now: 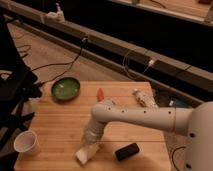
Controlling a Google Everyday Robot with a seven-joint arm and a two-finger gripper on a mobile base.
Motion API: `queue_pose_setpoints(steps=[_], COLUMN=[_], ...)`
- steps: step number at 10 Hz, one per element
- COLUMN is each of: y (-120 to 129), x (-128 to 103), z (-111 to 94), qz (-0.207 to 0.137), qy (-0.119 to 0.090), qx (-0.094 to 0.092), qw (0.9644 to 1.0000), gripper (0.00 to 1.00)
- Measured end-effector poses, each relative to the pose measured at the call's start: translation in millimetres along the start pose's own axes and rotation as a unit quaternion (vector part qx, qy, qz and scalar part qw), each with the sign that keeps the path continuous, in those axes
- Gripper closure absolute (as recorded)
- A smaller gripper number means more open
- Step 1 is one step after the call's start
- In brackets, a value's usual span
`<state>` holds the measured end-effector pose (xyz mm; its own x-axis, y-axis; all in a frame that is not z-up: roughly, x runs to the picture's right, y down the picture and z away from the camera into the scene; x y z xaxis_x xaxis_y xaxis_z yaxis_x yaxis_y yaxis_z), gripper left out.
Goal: Wipe the white sponge on the table
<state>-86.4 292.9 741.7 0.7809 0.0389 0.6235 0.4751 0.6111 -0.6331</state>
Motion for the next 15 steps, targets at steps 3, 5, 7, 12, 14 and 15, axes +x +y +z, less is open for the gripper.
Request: queue_pose_setpoints(steps=[3,5,7,12,14,15], y=[-18,-35,-51,-44,-30,-22], x=[19,14,-3,-58,-58,-52], z=[-7,4,21,46,41,35], qz=[-0.011,-0.037,-0.07,-0.116,-0.095,-0.076], qy=[0.004,-0.001,-0.013,-0.075,-0.074,-0.067], qx=[0.001,-0.014,-0.033,-0.075,-0.083,-0.082], qw=[0.9999,0.9992,0.9969,0.9875,0.9893,0.9915], gripper=[1.0,1.0,1.0,1.0,1.0,1.0])
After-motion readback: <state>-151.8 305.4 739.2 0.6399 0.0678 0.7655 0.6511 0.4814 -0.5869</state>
